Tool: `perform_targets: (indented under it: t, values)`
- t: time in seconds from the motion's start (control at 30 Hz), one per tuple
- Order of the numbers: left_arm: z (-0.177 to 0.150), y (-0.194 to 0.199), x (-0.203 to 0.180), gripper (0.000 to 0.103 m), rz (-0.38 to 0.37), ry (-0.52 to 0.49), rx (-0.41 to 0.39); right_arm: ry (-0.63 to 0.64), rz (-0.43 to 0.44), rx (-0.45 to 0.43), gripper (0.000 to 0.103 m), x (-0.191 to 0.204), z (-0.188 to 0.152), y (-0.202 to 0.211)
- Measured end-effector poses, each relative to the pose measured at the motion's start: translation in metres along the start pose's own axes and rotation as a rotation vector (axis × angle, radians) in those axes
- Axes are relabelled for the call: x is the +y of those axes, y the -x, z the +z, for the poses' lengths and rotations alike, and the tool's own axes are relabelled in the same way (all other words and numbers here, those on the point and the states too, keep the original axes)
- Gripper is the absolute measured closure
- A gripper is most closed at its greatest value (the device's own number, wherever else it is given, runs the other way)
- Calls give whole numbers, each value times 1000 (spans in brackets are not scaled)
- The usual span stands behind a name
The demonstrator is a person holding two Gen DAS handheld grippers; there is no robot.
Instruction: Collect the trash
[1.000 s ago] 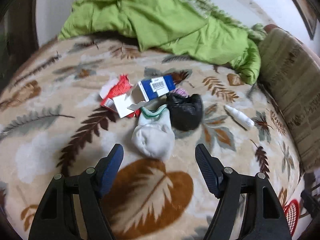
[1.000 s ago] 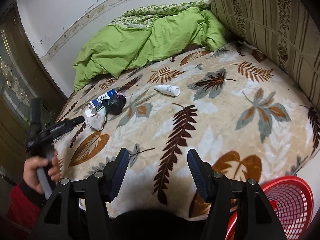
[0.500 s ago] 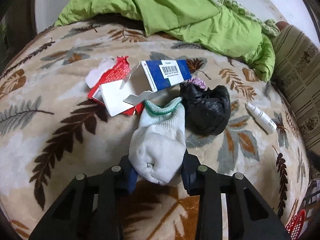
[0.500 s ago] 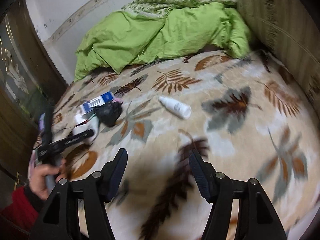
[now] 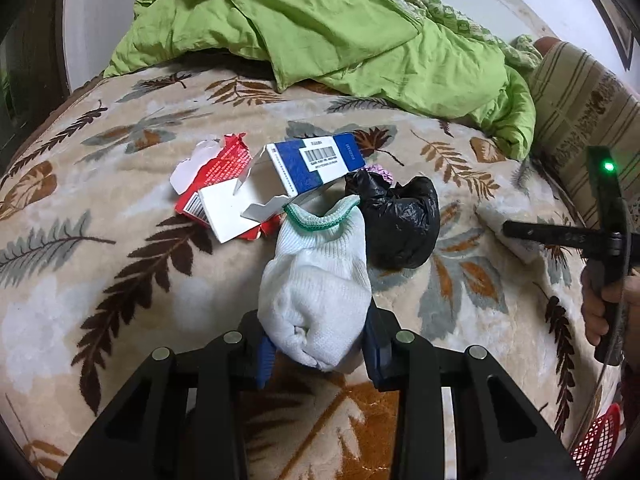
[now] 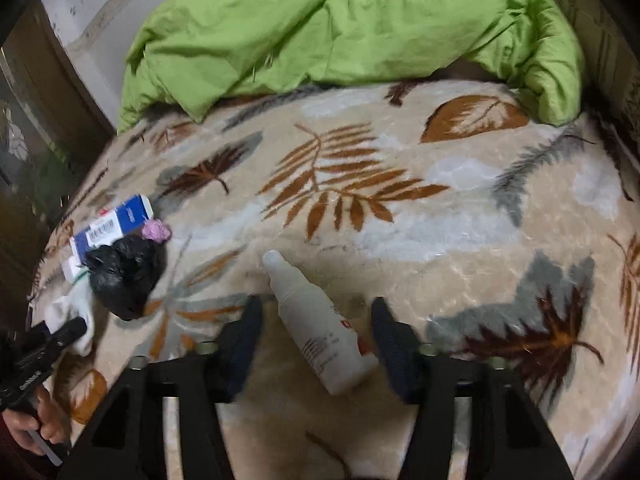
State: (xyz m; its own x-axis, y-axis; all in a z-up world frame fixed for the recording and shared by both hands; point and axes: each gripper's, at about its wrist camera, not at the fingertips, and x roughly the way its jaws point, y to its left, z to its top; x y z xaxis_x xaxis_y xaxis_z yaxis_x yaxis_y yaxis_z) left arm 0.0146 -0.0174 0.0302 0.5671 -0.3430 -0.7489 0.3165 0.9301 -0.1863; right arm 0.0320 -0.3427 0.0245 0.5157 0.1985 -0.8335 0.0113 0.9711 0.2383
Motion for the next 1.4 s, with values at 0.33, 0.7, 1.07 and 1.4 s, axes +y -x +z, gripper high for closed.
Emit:
perform_targets:
  t: [0.33,0.7,1.07,1.4]
  values:
    - [-4,2,-2,68,6,-13,0,47,-125,3,72,30,-15,-10]
    - [-22,41,-13,69,-1,-41,-55,-79,-42,-142,72,118,-89,63]
    - [-72,117,-24,68,35,-111,-140,-49,-54,-280,72,173,-148,122]
    - [-89,125,-30,68,92,-143,-168,-79,-82,-297,72,179,-173,128]
